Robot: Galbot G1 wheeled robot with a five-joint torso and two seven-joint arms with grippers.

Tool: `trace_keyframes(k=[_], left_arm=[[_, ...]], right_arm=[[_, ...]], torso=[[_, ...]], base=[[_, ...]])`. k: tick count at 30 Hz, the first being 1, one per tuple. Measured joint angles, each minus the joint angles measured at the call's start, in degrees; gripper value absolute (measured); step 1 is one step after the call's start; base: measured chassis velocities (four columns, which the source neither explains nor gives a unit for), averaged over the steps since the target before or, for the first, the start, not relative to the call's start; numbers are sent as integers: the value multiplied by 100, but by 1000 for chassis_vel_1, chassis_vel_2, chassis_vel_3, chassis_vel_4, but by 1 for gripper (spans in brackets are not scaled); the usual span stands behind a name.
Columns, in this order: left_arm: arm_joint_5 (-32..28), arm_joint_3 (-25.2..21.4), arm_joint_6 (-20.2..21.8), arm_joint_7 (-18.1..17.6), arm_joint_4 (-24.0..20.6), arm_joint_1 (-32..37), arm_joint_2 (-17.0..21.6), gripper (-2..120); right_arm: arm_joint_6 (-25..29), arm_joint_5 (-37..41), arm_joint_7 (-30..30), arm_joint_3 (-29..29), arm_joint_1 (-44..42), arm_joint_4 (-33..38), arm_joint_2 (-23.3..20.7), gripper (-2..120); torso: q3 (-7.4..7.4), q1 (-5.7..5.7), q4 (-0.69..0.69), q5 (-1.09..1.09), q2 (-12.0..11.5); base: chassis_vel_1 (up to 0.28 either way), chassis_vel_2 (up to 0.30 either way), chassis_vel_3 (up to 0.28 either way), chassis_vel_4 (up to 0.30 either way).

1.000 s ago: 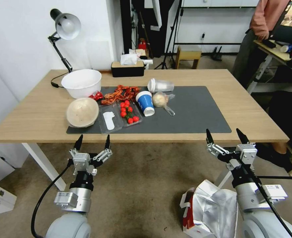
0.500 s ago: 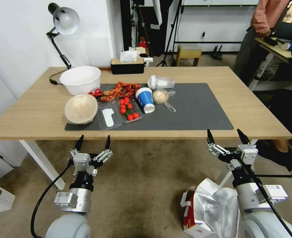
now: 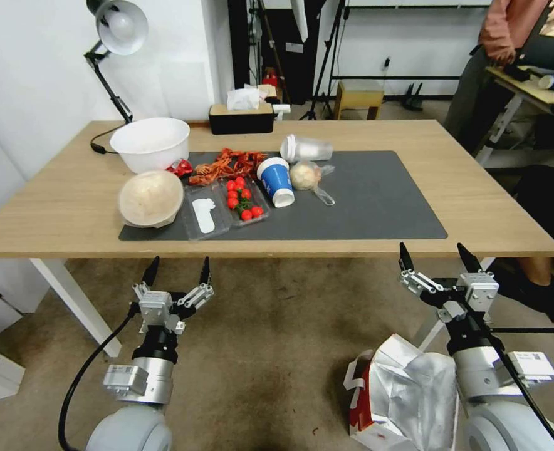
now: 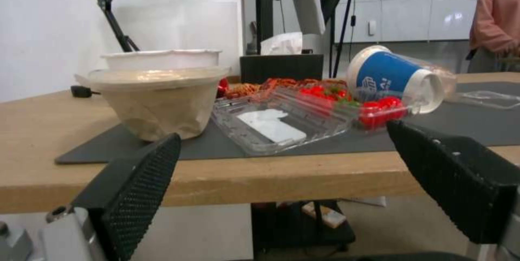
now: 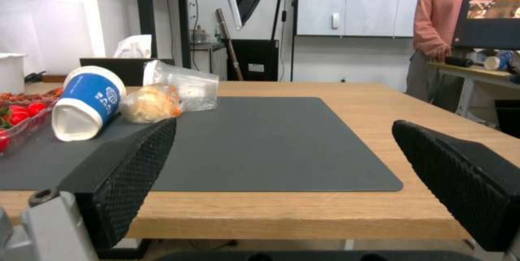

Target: Pick up the food delivery bag from the floor and place it on the table.

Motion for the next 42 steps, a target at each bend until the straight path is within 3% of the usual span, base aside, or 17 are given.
trace_keyframes(k=[42], left_arm=[[58,2,-23,-29,25,13,-5,97]], right_arm=[[-52,140,-101,80,12,-15,-2,100]], torso=[[-603,-427,0,0,-1029]], base=[[0,0,0,0]])
